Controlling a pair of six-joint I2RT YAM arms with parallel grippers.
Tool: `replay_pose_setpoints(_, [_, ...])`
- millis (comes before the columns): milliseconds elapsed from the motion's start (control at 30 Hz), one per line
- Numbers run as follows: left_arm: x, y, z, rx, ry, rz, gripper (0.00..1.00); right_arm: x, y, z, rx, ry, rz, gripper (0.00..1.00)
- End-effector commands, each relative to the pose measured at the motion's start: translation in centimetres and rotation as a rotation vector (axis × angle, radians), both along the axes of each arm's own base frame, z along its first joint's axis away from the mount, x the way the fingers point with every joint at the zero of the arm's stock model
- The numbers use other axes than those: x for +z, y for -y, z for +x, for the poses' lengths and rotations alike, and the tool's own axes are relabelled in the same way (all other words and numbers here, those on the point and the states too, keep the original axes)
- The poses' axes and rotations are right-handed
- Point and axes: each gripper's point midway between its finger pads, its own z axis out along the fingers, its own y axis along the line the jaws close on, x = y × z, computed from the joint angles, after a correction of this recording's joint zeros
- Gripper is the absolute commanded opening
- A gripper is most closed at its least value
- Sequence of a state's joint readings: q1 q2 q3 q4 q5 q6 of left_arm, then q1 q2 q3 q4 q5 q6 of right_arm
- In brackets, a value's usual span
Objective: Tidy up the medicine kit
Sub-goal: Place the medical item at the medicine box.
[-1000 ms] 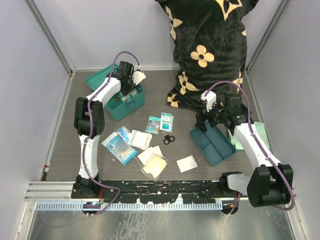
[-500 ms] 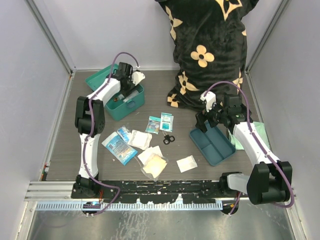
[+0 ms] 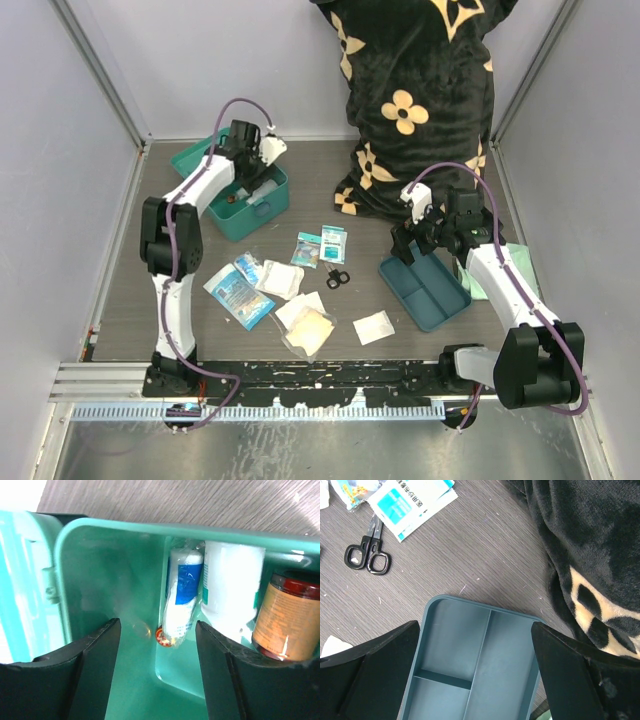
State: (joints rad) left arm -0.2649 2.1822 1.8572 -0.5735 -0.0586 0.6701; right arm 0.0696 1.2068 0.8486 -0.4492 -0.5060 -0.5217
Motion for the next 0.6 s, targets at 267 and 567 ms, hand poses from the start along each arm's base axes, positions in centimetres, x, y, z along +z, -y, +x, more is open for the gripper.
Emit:
replay_pose_setpoints(267, [9.8,-0.1,-2.1,0.037,0.155,-0.115,0.71,1.6,-0.1,0.8,0.009,0.053,0.013,1.00])
replay_pose_setpoints(567, [14.0,0.9,-6.9,0.049,0.151,-0.274,1.00,1.8,-0.6,0.6,0.020,0.046,0.041,1.00])
